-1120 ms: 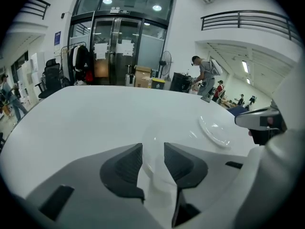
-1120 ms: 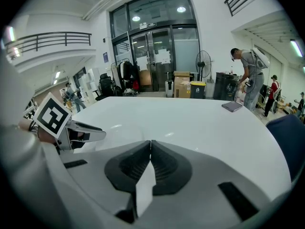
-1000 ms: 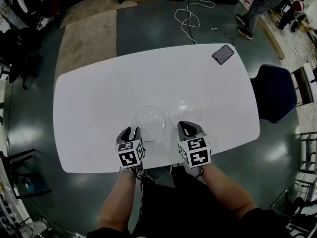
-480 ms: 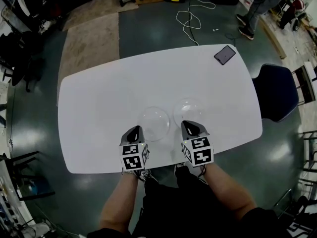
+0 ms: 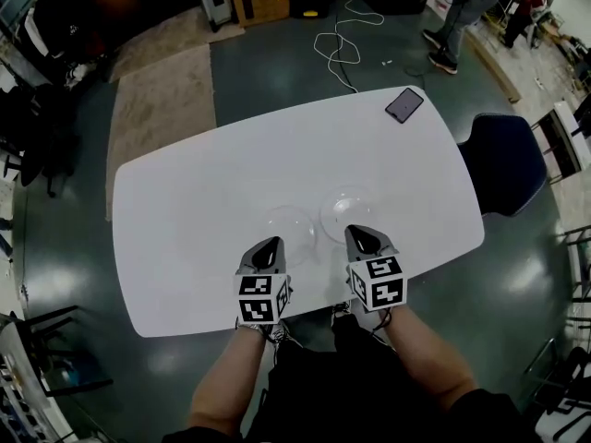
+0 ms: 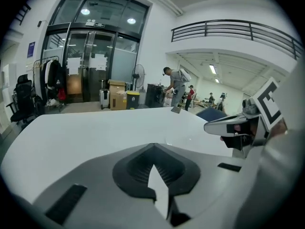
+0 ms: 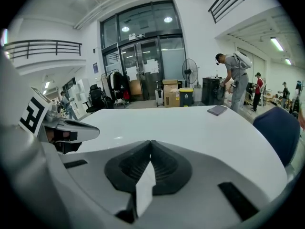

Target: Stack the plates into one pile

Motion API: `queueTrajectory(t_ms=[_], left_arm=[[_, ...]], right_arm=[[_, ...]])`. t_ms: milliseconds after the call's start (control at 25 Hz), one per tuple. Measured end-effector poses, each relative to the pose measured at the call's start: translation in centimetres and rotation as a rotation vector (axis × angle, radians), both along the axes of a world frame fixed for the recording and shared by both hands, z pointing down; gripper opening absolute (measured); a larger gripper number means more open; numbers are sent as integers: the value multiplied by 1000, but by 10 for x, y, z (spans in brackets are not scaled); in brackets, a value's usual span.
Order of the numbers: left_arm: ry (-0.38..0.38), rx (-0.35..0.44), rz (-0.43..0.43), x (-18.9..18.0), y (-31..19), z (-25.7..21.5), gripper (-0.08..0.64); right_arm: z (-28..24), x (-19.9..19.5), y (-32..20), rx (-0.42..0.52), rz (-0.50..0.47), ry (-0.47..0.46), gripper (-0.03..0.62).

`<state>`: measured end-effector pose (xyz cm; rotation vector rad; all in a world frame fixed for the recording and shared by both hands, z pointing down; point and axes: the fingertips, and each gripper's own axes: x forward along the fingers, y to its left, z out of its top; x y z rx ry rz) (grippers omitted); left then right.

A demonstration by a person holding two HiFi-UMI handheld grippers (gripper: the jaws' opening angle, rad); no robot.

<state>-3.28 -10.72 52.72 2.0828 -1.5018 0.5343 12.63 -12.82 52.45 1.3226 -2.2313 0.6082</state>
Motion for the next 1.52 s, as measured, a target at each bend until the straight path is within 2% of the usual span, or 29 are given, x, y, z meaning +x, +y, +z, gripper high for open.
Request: queueTrajectory(t_ms=[280,720,760,800,840,880,920,1040,1240,1520], left_arm=[[27,24,81,37,-2,-15,17],[30,41,136,89,-13,-19,17],[23,49,137,93,-15,-18,17],[15,56,138,98,-17,-18,20],[10,60,140,103,-19,-17,33],[5,59,140,108,-20,-16,107],[3,53,138,113,-21,-13,165],[-11,27,131,121,-23,-3,200],[-79,3,126,128,-26,22,215],[-257,16,164,134,-37,43,216]], right_arm=[[-19,35,-3,47,63,-7,18],[-24,83,-18,83,91,-25,21],[-23,86,-19,87,87,-30,33],[-22,89,-21,89,82,-36,89],[-20,93,-23,87,76,-42,156],[-18,97,-24,84,71,-43,175],[-16,101,-25,79,67,-40,183],[-7,110,-29,60,59,-29,195],[11,119,-38,40,35,-31,198],[31,120,-49,6,-3,-42,196]])
